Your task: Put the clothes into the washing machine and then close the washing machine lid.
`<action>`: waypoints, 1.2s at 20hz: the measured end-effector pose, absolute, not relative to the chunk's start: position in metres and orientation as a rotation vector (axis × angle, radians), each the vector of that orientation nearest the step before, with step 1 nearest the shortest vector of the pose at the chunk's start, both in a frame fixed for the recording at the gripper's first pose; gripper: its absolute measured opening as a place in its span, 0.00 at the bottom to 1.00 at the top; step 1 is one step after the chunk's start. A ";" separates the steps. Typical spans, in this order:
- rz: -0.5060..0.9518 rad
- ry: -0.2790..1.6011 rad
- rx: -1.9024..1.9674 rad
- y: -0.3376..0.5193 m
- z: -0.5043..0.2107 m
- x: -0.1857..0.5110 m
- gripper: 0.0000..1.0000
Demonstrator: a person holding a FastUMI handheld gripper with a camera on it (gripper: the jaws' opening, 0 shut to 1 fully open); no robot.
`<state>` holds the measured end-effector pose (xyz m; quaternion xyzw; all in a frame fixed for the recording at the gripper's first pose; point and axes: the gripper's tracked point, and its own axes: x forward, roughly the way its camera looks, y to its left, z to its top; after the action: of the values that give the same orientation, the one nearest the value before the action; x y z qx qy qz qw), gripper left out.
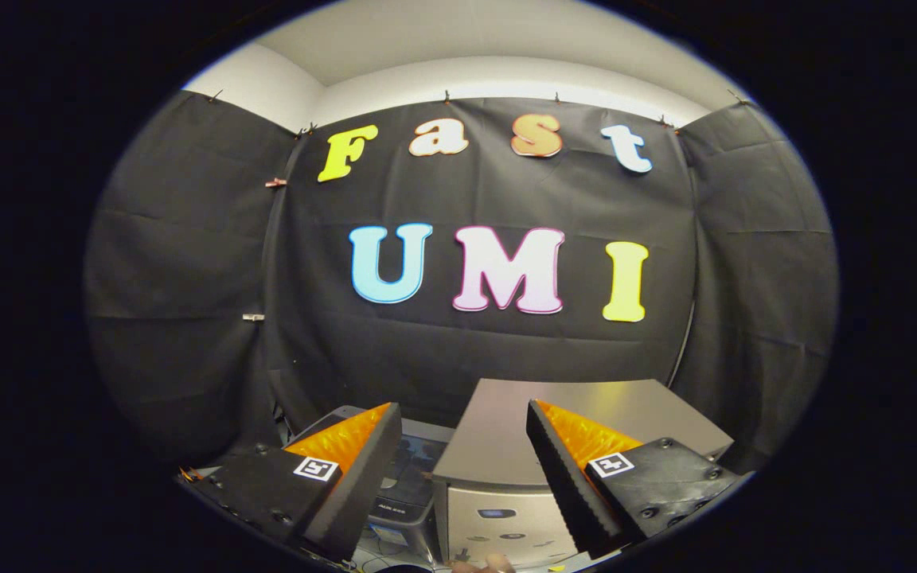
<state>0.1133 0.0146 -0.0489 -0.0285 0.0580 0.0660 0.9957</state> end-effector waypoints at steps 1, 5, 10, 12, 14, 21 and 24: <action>0.114 0.104 -0.047 0.006 -0.047 0.103 0.98; 0.048 0.088 -0.035 -0.022 -0.048 0.065 0.98; 0.036 -0.001 -0.069 -0.025 -0.027 0.039 0.98; 0.031 -0.044 -0.070 -0.030 -0.015 0.031 0.98; 0.031 -0.077 -0.066 -0.029 -0.007 0.028 0.98; 0.015 -0.082 -0.058 -0.036 -0.002 0.020 0.98; 0.003 -0.075 -0.053 -0.040 -0.002 0.020 0.98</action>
<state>0.0198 -0.0396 -0.0023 -0.0267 -0.0373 0.0016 0.9989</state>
